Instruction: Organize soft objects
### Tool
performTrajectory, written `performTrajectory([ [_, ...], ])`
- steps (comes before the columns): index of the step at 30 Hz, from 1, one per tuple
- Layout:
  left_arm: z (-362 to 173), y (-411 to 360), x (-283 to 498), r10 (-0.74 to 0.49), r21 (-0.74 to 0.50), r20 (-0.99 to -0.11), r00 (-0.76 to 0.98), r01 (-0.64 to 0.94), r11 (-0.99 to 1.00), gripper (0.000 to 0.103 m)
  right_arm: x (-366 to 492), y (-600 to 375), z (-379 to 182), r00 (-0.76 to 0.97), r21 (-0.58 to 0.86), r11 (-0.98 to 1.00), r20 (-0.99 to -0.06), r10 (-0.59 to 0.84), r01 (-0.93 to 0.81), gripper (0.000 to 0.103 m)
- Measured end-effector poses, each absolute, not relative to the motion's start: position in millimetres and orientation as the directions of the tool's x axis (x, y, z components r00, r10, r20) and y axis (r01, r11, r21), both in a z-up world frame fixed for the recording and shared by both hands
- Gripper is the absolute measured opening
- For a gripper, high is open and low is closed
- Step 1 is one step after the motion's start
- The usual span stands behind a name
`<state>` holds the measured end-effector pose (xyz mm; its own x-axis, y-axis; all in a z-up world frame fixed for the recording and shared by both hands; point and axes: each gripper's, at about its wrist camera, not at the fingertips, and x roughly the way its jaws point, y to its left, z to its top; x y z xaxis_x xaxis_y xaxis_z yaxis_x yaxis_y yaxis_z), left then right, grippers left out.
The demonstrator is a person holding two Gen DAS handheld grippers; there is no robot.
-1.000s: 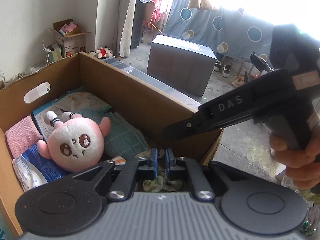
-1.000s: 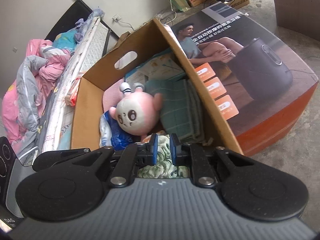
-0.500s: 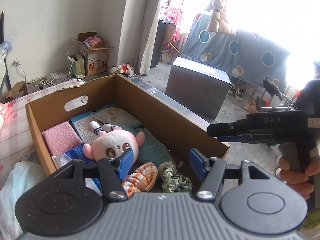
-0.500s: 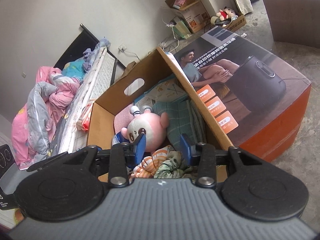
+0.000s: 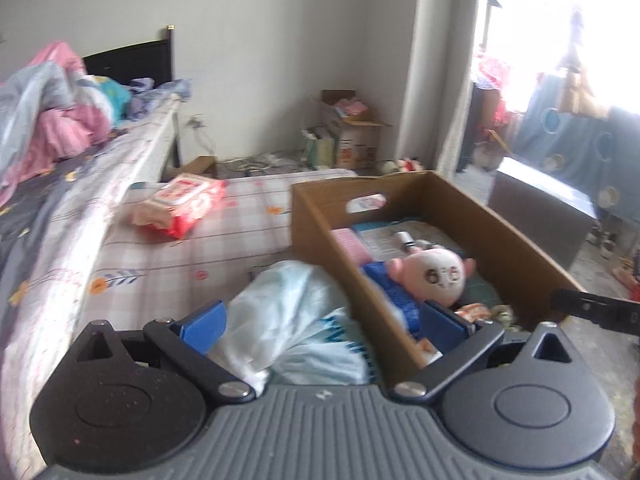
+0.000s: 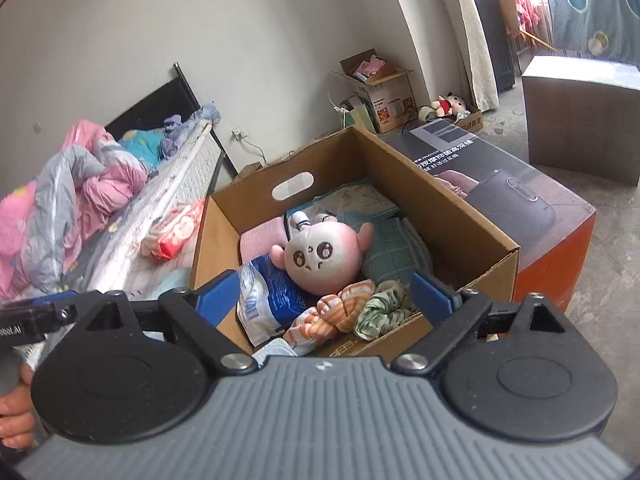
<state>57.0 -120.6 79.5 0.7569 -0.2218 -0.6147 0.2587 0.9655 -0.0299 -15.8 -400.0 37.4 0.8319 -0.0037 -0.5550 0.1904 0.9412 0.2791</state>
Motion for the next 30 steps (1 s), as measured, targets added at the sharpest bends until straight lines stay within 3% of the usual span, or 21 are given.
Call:
performTrajectory([
  [3,69.2,-105.1,48.7,-0.103,0.012,-0.656,0.748,0.147,0.989,0.103,-12.9,-366.7,36.0,0.819,0.166,0.971,-0.572,-0.049,0.174,0.102],
  [8,48.6,-94.6,29.5,-0.060,0.040,-0.693,0.719,0.121,0.992,0.103,-13.5,-336.1,28.9,0.787,0.157,0.978,-0.616,-0.014,0.140,0.102],
  [14,16.9,-101.5,22.9,-0.109,-0.008,-0.782,0.613,0.165,0.986,0.103,-32.3,-314.6,15.8,0.760,0.113,0.983,-0.649,-0.039,0.147,0.102],
  [30,28.7,-121.4,0.4,-0.042,0.058,-0.748,0.662,0.129,0.990,0.102,-35.2,-291.6,5.2,0.695,0.067,0.995,-0.719,-0.002,0.073,0.102],
])
